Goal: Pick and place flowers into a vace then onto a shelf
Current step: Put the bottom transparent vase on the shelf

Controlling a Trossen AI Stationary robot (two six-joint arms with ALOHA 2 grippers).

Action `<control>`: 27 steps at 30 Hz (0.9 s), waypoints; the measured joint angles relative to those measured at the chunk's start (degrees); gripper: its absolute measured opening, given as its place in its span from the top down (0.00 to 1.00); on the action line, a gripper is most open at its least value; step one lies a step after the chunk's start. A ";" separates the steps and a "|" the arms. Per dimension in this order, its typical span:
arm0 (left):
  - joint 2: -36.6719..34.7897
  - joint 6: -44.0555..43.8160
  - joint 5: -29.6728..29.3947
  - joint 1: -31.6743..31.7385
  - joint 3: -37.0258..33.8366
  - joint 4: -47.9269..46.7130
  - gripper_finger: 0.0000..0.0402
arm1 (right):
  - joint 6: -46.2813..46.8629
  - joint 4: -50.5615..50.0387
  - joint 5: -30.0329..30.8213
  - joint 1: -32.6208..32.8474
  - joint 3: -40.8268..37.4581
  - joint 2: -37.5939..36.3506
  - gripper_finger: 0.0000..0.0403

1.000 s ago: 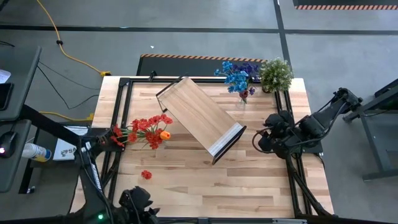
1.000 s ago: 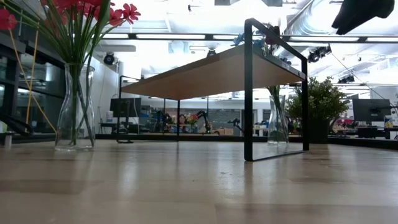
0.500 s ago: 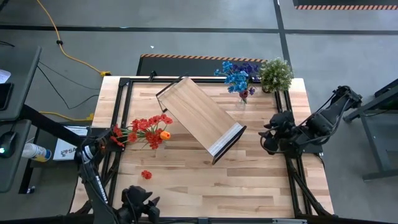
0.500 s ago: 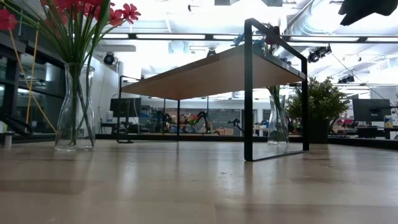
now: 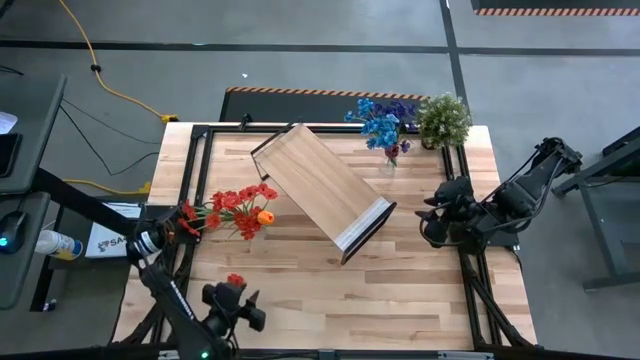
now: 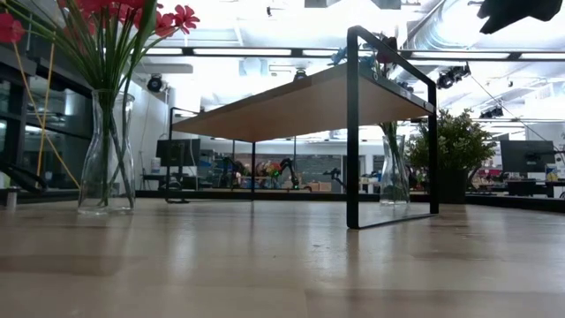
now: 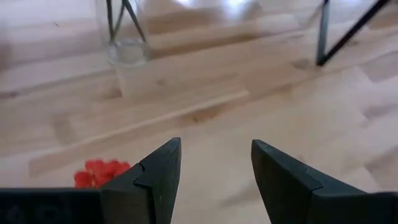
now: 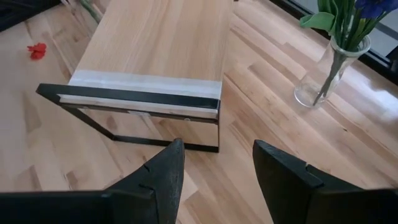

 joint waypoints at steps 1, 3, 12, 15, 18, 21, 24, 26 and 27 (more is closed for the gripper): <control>-0.01 0.10 -0.38 0.44 -0.74 0.04 0.43 | 0.00 0.15 -0.07 0.00 0.00 0.00 0.55; -0.65 0.30 -1.38 1.25 -2.95 0.13 0.43 | 0.00 0.62 -0.10 -0.02 0.00 0.00 0.55; -6.34 0.42 -3.94 4.01 -14.00 -0.10 0.43 | 0.15 2.38 -0.66 -0.02 0.00 0.00 0.55; -6.78 0.26 -3.85 4.20 -16.46 0.07 0.43 | 0.15 2.76 -1.56 -0.02 0.00 0.00 0.55; -7.10 0.23 -5.02 4.52 -17.39 0.54 0.43 | 0.15 3.09 -1.79 -0.02 0.00 0.00 0.55; -7.02 0.23 -5.82 5.17 -19.34 2.07 0.43 | 0.15 3.55 -1.78 -0.02 0.00 0.00 0.55; -6.95 0.18 -6.47 6.09 -22.03 4.66 0.43 | 0.17 3.59 -1.69 -0.09 0.00 0.02 0.55; -6.97 0.16 -7.20 6.68 -22.79 6.65 0.43 | 0.17 3.57 -1.69 -0.09 0.00 0.02 0.55; -6.97 0.25 -7.90 6.99 -22.86 7.56 0.43 | 0.17 3.57 -1.69 -0.09 0.00 0.00 0.55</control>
